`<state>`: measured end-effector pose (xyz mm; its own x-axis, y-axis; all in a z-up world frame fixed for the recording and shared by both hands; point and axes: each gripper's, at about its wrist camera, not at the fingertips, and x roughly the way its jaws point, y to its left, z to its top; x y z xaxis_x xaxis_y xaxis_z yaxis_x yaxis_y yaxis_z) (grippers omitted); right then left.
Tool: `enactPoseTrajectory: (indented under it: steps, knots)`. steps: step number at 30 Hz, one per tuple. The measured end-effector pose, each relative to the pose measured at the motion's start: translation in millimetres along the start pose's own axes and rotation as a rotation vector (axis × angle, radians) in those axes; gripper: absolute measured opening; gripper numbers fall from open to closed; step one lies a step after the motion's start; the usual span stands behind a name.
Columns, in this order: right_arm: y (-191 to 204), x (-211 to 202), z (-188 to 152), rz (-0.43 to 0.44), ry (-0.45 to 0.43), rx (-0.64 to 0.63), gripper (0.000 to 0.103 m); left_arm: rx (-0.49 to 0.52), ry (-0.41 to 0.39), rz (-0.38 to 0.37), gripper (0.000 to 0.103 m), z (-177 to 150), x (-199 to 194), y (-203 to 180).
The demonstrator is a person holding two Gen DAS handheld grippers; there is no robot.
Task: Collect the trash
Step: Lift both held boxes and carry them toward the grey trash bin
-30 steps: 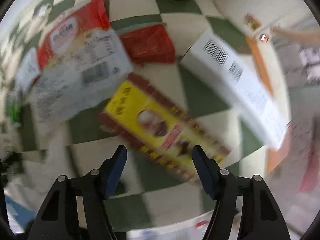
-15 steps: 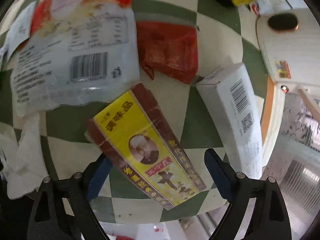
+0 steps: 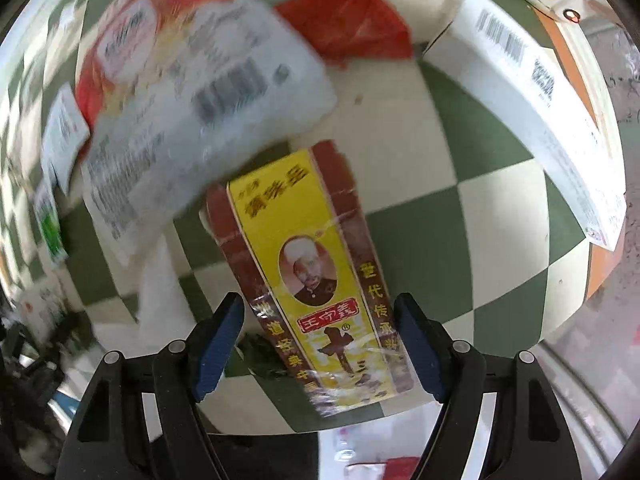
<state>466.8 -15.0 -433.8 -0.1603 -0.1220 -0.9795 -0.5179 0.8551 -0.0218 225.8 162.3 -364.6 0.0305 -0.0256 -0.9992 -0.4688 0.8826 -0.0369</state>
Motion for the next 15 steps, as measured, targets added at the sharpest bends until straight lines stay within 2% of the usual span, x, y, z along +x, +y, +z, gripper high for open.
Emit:
enactPoseTrajectory:
  steps: [1,2,3,6,7,9,11,13,15]
  knots:
    - [-0.8,0.2,-3.1,0.010,-0.020,0.019,0.066,-0.004,-0.012,-0.007,0.032,1.3,-3.7,3.3]
    - [-6.0,-4.0,-5.6,0.048,-0.036,0.064,0.066,-0.009,-0.018,-0.041,0.020,1.8,-6.9,6.3]
    - [-13.4,-3.6,-9.5,0.096,-0.053,0.120,0.066,-0.014,-0.014,-0.055,0.019,8.4,-5.2,8.0]
    - [-29.9,-8.6,-15.2,0.159,-0.105,0.226,0.066,-0.041,-0.011,-0.090,0.019,13.1,-6.4,14.7]
    - [-39.8,-10.4,-5.1,0.177,-0.103,0.240,0.067,-0.044,-0.005,-0.100,0.019,14.6,-5.8,17.4]
    - [-48.0,-4.7,-7.9,0.220,-0.050,0.232,0.068,-0.067,0.005,-0.140,0.020,9.8,-9.9,33.1]
    - [-54.6,8.5,-11.6,0.183,-0.008,0.192,0.071,-0.055,0.011,-0.166,0.021,10.6,-7.4,41.0]
    - [-54.9,31.1,-21.0,0.129,-0.012,0.167,0.072,-0.035,0.015,-0.170,0.021,11.3,-2.8,43.5]
    - [-55.6,40.3,-28.8,0.122,-0.003,0.160,0.072,-0.027,0.020,-0.158,0.021,17.0,1.1,40.0]
